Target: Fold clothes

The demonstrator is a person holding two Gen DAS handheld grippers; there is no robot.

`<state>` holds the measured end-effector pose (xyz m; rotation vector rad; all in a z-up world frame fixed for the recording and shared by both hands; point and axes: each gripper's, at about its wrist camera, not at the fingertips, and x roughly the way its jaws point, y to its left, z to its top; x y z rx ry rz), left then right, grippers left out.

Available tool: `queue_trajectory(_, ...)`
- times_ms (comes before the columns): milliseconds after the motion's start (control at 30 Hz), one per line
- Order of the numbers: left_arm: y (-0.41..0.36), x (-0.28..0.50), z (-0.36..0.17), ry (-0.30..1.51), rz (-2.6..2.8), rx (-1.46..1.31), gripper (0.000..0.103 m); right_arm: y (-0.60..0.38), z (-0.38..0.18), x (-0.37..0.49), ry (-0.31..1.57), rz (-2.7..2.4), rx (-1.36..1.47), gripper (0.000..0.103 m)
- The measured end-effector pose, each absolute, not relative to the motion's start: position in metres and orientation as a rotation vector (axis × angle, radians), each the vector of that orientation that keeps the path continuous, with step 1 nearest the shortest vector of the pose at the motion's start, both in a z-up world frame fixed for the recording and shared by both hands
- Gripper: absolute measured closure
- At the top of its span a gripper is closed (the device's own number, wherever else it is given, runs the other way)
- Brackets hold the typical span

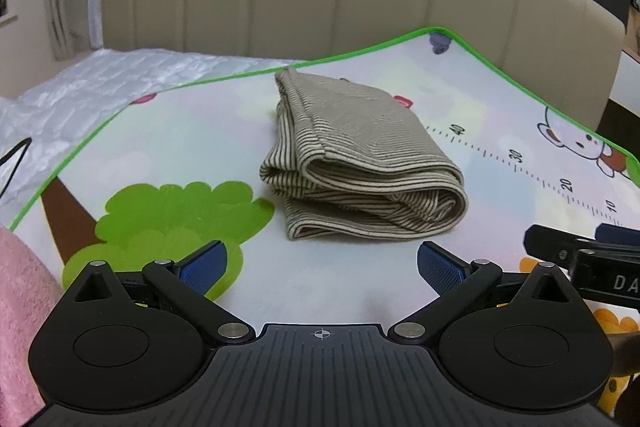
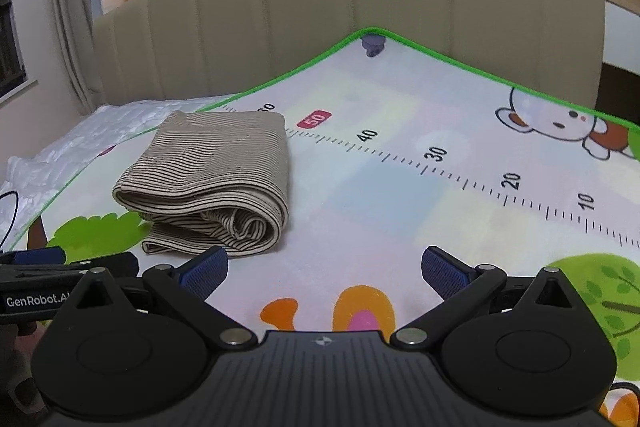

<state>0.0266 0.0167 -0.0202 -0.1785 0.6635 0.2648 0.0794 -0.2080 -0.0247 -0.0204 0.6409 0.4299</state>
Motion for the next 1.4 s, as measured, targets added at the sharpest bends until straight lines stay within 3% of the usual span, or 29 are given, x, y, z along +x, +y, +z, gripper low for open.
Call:
queue_trajectory(500,0.013,0.021,-0.018,0.618,0.260,-0.159,0.000,-0.199,-0.030,0.076,0.625,0.448,-0.088,0.000)
queue_trajectory(900,0.005,0.014,-0.014,0.584,0.232,-0.104,0.000,-0.209,-0.027,0.078,0.638,0.393,0.013,0.000)
queue_trajectory(1400,0.006,0.013,-0.013,0.589,0.231,-0.106,0.000,-0.193,-0.026,0.068,0.605,0.402,-0.118,0.000)
